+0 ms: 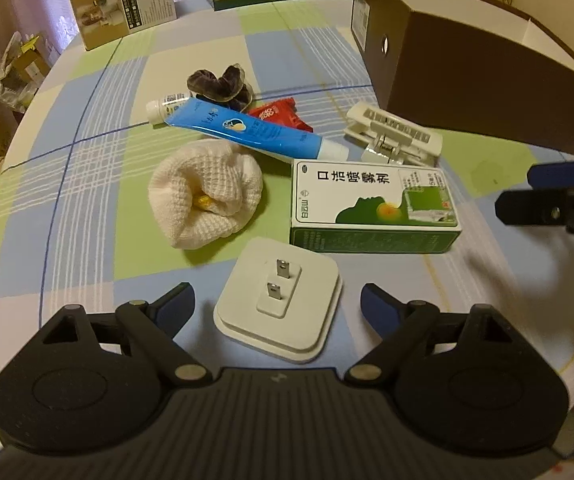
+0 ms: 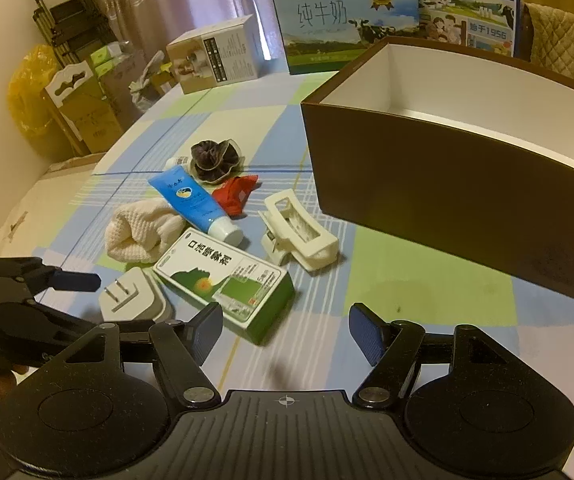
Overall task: Organize objects
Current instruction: 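Move both tools back toward the remaining items on the table, then grasp the white plug adapter with the left tool while the right tool grasps the green spray box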
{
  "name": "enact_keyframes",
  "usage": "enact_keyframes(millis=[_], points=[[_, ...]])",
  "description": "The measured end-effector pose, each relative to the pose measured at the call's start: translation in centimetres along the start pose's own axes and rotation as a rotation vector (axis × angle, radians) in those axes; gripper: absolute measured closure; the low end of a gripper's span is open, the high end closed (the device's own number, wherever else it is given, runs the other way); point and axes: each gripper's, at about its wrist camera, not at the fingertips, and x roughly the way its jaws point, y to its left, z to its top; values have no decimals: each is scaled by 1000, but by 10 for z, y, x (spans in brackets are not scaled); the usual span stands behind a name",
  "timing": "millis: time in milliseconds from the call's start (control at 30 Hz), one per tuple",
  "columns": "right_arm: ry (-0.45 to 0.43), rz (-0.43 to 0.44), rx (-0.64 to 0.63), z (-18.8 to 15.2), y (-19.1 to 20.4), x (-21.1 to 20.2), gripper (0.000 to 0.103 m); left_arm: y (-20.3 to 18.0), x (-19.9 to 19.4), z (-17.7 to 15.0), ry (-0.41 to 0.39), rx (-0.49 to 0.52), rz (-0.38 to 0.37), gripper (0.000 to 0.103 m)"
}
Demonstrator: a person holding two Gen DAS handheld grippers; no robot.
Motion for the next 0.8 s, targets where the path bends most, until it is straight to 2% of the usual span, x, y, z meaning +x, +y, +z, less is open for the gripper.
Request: enact_keyframes(millis=[133, 167, 200, 367, 633, 800], points=[[-11, 18, -8, 6, -1, 10, 36, 1, 7, -1, -2, 7, 11, 29], [-12, 23, -11, 7, 0, 13, 36, 2, 8, -1, -2, 4, 4, 37], [-14, 33, -14, 10, 1, 17, 36, 3, 8, -2, -4, -2, -1, 38], [-21, 93, -36, 20, 8, 34, 36, 6, 3, -8, -13, 11, 41, 39], [3, 160, -114, 32, 17, 68, 36, 44, -5, -15, 29, -161, 84, 39], [43, 191, -157, 25, 21, 73, 36, 49, -8, -19, 28, -177, 92, 39]])
